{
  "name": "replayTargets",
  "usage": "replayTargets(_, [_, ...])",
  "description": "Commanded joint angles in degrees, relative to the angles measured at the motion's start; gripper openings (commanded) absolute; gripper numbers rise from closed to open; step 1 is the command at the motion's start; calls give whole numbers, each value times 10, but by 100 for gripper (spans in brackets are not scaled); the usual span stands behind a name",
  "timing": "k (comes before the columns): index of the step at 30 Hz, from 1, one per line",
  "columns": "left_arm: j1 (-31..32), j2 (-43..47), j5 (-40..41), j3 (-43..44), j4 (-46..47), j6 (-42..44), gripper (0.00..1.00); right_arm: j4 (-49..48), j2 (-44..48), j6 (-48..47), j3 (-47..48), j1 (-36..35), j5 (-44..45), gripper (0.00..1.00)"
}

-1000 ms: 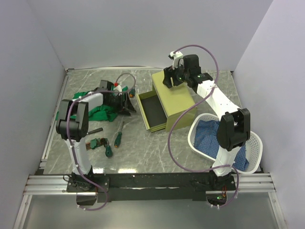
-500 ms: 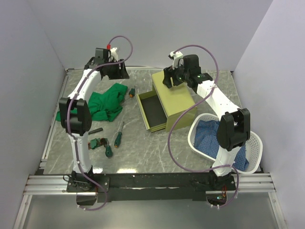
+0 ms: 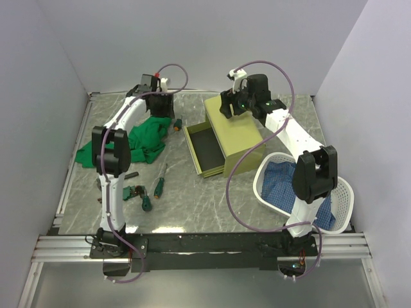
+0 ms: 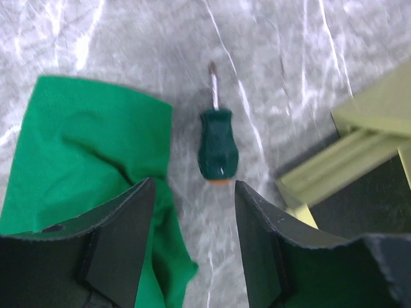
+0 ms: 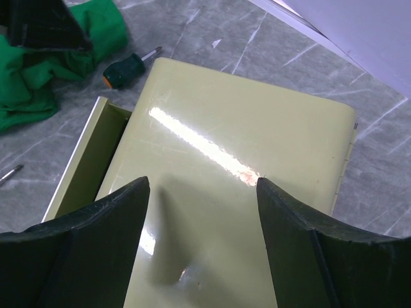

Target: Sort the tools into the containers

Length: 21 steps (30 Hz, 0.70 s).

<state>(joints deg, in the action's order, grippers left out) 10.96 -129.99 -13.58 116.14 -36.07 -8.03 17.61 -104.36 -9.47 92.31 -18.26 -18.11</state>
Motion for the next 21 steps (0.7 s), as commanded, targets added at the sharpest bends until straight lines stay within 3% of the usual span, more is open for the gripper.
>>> replayTargets(1, [6, 142, -13, -75, -7, 44, 59, 109, -17, 2, -45, 3, 40, 76])
replayTargets(3, [5, 222, -18, -122, -39, 70, 61, 110, -17, 1, -47, 4, 35, 76])
replayTargets(6, [-29, 315, -51, -209, -100, 176, 65, 111, -18, -5, -45, 4, 31, 77])
replayTargets(9, [-107, 396, -133, -288, -202, 326, 67, 114, -16, -12, -47, 4, 30, 77])
replayTargets(10, [-136, 414, -151, -317, -257, 424, 69, 115, -16, -14, -48, 4, 28, 78])
replayTargets(16, [-233, 480, -58, -405, -311, 640, 67, 118, -13, -13, -52, 3, 14, 78])
replayTargets(21, [-255, 481, -42, -475, -278, 704, 63, 118, -11, -12, -50, -2, 8, 78])
